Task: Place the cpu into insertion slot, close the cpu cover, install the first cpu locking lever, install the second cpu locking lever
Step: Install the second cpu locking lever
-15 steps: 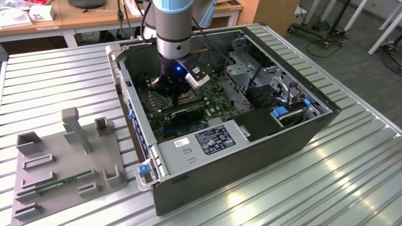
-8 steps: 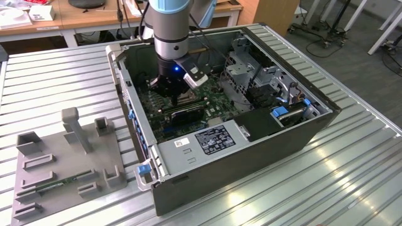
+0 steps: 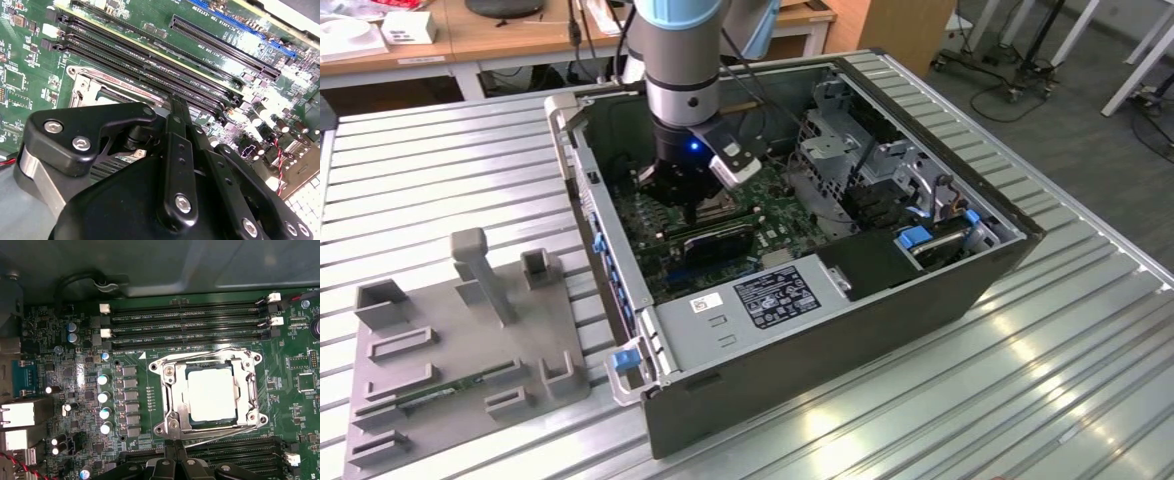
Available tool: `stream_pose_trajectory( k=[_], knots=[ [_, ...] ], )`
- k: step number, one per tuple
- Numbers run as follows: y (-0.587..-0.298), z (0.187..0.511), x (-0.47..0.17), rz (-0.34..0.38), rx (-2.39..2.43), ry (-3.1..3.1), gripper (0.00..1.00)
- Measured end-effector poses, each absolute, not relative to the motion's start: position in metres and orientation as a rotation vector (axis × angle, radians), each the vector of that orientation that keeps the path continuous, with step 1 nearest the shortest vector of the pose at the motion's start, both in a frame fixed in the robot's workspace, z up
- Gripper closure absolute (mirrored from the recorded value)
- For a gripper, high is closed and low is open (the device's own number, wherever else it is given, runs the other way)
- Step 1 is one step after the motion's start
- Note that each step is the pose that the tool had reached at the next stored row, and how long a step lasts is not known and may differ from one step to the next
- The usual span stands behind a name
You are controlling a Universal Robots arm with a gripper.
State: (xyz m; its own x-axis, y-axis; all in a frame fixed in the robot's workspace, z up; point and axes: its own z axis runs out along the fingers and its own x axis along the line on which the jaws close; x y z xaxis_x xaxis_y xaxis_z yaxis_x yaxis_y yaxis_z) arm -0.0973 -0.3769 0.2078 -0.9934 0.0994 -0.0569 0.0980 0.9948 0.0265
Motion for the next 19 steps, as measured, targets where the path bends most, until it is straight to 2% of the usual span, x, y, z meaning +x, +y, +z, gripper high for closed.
stream_pose_trajectory(
  k=[19],
  knots=[
    [-0.3713,0.2030,-0.1005,0.041,0.057,3.063,0.89]
  ],
)
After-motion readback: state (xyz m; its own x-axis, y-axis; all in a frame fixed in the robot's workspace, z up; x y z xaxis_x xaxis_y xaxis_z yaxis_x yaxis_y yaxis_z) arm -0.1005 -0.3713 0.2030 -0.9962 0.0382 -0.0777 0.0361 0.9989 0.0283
